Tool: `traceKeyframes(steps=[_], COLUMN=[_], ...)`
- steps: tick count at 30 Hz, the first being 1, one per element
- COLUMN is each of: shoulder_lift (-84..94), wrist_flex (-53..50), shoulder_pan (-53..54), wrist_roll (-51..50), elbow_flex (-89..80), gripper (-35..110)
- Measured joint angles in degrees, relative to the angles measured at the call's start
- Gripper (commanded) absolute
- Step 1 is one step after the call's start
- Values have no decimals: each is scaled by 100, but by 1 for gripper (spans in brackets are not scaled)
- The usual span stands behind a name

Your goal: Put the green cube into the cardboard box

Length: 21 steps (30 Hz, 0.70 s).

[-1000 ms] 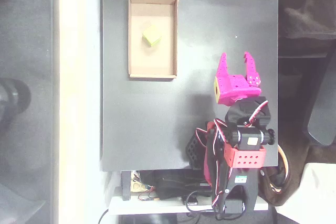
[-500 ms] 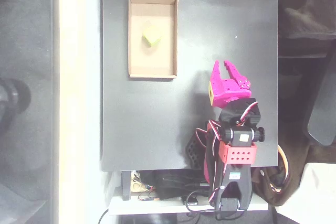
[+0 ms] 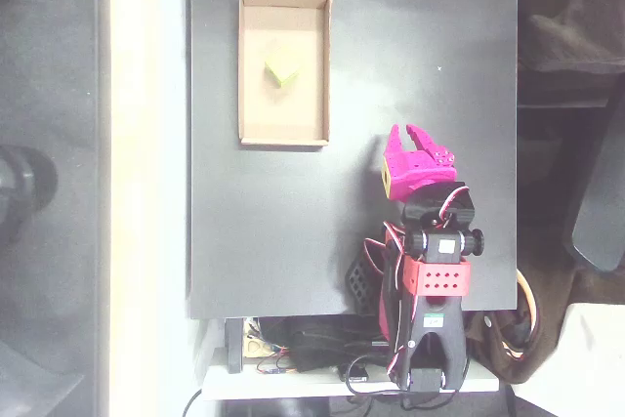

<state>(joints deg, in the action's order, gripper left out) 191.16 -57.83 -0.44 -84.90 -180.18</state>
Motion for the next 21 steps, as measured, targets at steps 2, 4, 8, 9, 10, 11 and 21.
traceKeyframes(steps=[2, 4, 8, 9, 10, 11, 21], shoulder_lift=[0, 0, 9, 9, 9, 18, 18], wrist_flex=[0, -62, -615, -791, -940, -1072, -1925], shoulder_pan=[0, 0, 53, 123, 167, 185, 211], wrist_roll=[0, 0, 0, 0, 0, -35, -53], elbow_flex=[0, 0, -9, -9, -9, -9, -9], gripper=[6, 6, 6, 6, 6, 6, 6])
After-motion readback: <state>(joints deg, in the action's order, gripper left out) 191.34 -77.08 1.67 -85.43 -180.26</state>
